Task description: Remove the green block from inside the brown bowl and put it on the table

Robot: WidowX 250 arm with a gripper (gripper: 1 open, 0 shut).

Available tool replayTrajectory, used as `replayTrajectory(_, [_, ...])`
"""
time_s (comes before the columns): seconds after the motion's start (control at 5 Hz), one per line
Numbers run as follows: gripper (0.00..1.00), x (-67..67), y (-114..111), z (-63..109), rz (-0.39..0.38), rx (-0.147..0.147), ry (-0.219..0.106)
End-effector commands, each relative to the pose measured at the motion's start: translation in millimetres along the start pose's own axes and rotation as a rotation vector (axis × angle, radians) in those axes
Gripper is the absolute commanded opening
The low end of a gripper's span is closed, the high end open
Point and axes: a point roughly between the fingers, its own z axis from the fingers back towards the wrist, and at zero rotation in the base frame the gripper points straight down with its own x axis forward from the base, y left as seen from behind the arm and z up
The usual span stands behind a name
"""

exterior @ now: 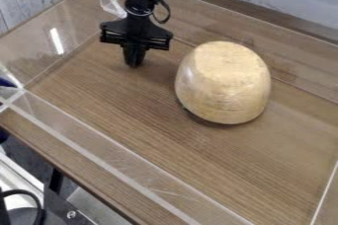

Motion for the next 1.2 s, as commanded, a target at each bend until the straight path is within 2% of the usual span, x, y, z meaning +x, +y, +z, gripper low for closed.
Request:
replayTrajectory(0.0, [0.0, 11.5, 3, 5.8, 0.003, -0.017, -0.027])
replayTrajectory(0.2, [0.0, 16.7, -1, 3.7, -0.018, -0.028, -0.031])
replayTrajectory(0.6, [0.0, 5.0, -11, 11.2, -0.071, -0.039, 0.001])
replayTrajectory(1.0, [0.0, -3.0, -14, 21.7, -0.124, -0.043, 0.003])
